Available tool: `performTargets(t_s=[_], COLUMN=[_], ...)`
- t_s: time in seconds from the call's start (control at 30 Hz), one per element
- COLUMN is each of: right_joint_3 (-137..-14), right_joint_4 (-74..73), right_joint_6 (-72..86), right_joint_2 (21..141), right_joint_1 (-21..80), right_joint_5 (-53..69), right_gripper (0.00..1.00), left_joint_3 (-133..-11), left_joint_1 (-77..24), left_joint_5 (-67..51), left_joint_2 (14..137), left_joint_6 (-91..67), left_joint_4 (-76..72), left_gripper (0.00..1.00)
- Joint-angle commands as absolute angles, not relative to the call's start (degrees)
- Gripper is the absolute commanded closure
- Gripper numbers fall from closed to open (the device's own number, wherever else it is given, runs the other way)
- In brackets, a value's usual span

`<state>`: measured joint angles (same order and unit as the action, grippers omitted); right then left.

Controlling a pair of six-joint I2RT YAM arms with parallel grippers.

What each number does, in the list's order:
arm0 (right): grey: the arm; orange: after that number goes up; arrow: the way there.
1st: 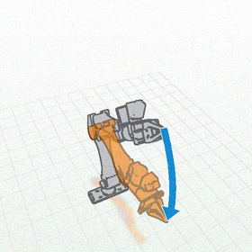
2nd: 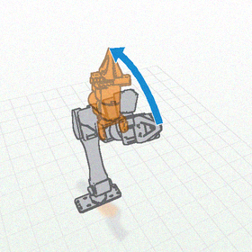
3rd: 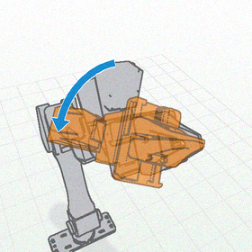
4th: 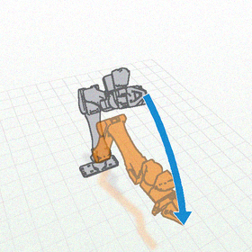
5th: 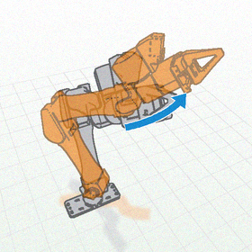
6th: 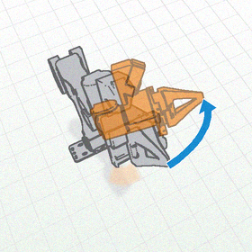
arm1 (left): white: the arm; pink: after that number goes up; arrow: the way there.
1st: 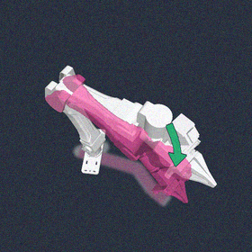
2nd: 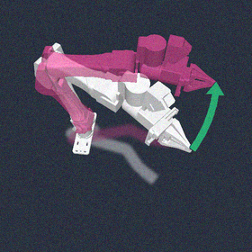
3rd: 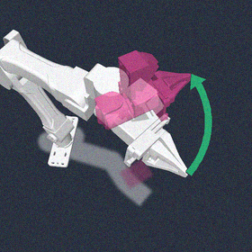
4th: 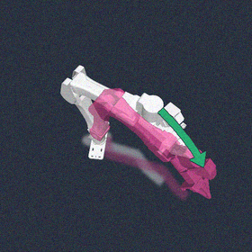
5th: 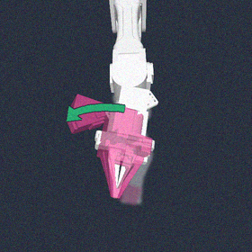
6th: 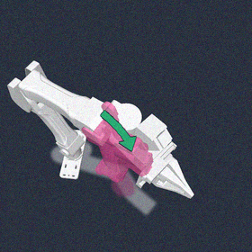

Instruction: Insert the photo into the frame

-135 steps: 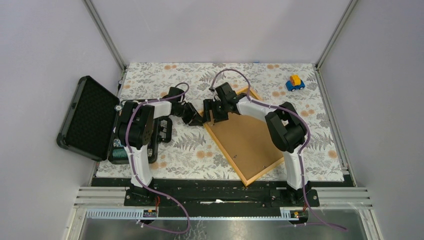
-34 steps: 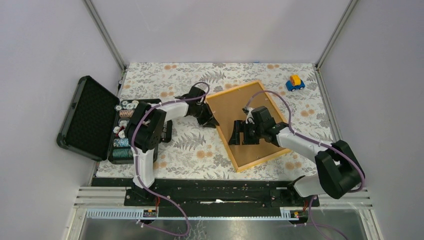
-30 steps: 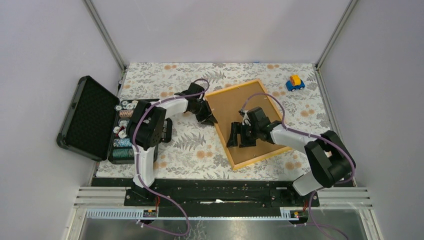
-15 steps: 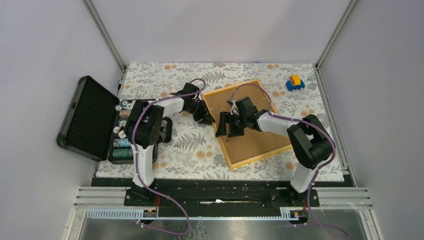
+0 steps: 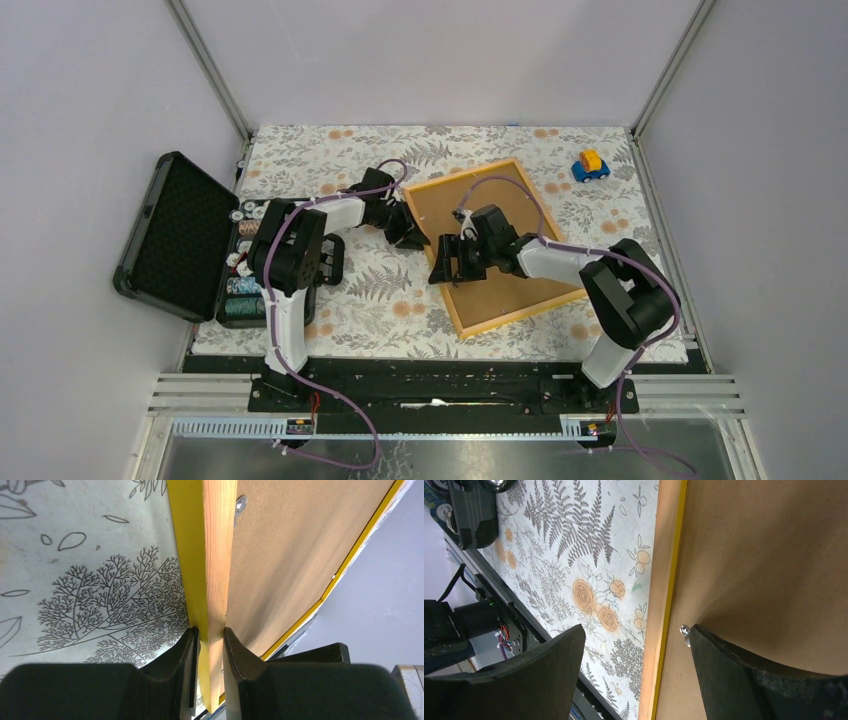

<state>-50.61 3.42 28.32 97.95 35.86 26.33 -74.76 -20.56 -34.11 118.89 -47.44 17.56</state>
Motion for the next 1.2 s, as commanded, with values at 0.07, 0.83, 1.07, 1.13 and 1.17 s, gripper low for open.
performTargets(t_s=[0.07,0.83,1.07,1.13,1.17], right_joint_3=[-46.2,-45.4,-44.7,-44.3,-44.0], right_joint_4=[-2.8,10.3,13.5,15.1,16.1], right_joint_6=[29.2,37.4,40.1,41.2,41.5], right_joint_2=[94.9,100.2,100.8,100.6,100.7], right_joint_1=[37.3,42.8,43.3,43.5,43.5], right_joint_5=[24.5,26.1,23.1,21.6,20.3], right_gripper=[0.16,0.16,0.16,0.16,0.16], left_joint_3=[-71.8,-69.7,-69.2,-69.2,-69.1], left_joint_1=[-19.8,-19.9,-19.9,-19.9,-19.9], left_joint_5=[-25.9,-26.4,-26.6,-26.6,-26.7], left_joint_2=[122.0,120.6,120.2,120.1,120.1], left_joint_6=[-45.6,-46.6,-46.8,-46.9,-47.0], left_joint_4=[20.5,18.6,18.3,18.3,18.2], left_gripper=[1.00,1.00,1.00,1.00,1.00])
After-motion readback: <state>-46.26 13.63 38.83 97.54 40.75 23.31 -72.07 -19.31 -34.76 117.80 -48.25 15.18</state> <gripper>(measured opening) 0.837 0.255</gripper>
